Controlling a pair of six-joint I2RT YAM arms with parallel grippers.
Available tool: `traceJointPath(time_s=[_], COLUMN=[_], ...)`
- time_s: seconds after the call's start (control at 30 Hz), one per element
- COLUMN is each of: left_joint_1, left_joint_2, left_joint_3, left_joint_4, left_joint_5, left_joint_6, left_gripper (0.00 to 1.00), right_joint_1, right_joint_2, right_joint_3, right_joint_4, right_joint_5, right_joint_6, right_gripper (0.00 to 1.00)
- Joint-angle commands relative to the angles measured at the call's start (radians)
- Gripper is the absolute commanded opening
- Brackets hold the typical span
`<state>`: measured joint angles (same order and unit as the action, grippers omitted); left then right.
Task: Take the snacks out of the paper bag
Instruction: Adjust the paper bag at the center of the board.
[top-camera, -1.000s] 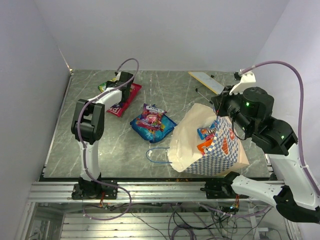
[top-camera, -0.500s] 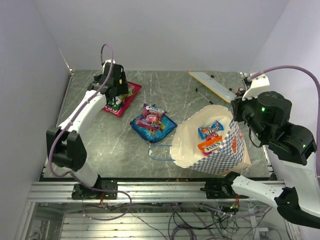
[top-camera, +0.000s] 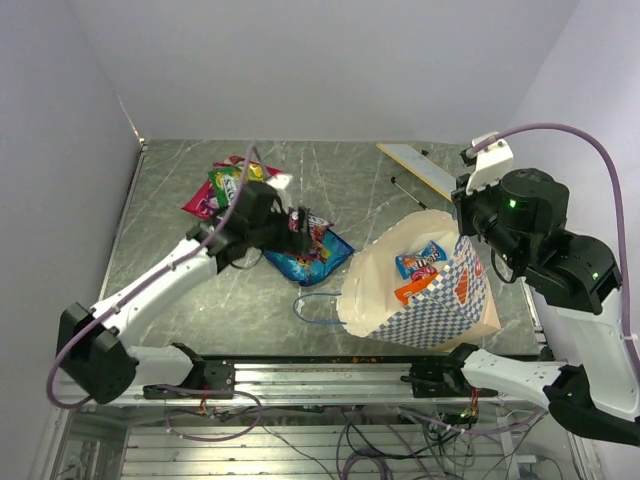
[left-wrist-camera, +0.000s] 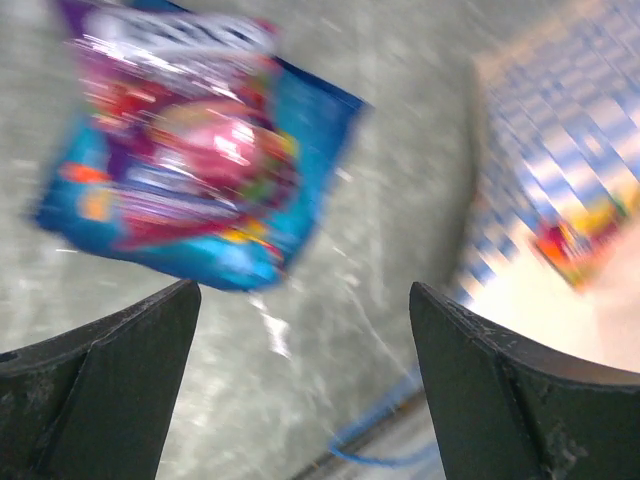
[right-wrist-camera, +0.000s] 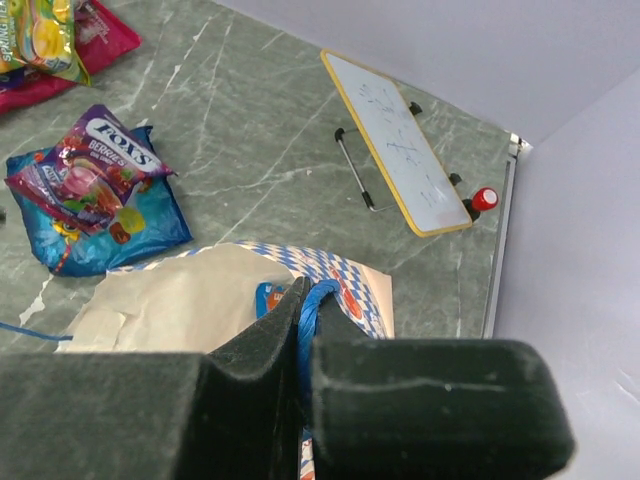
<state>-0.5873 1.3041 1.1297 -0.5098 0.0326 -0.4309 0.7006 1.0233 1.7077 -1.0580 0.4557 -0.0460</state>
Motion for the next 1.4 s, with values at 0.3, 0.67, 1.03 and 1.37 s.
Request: traceJointPath(time_s=[0.3,0.67,1.03,1.37], left_joint_1=[-0.342,-0.482,-0.519,-0.522], left_joint_2=[0.101,0.277,0.433,0.338], left_joint_3=[-0.152,-0.064,0.074,-0.128], left_joint_4=[0.364,0.544,0.665,0.504], left_joint_5=[0.217,0.238,0.212,0.096], left_joint_6=[-0.078,-0.217,-0.305,-0.224], left_gripper=[0.91,0.53,0.37,0.76], right_joint_1=[0.0,0.0,0.0,-0.001], right_joint_2=[-0.083,0.008,0.16,-0.165], right_joint_3=[-0.055,0.005,0.203,-0.373], right_joint_4=[0.13,0.226,0.205,0.285], right_joint_5=[0.07,0.256,0.138,-0.248], right_joint_6=[-0.049,-0.313,-0.568,0.173], right_gripper=[0.0,0.0,0.0,0.0])
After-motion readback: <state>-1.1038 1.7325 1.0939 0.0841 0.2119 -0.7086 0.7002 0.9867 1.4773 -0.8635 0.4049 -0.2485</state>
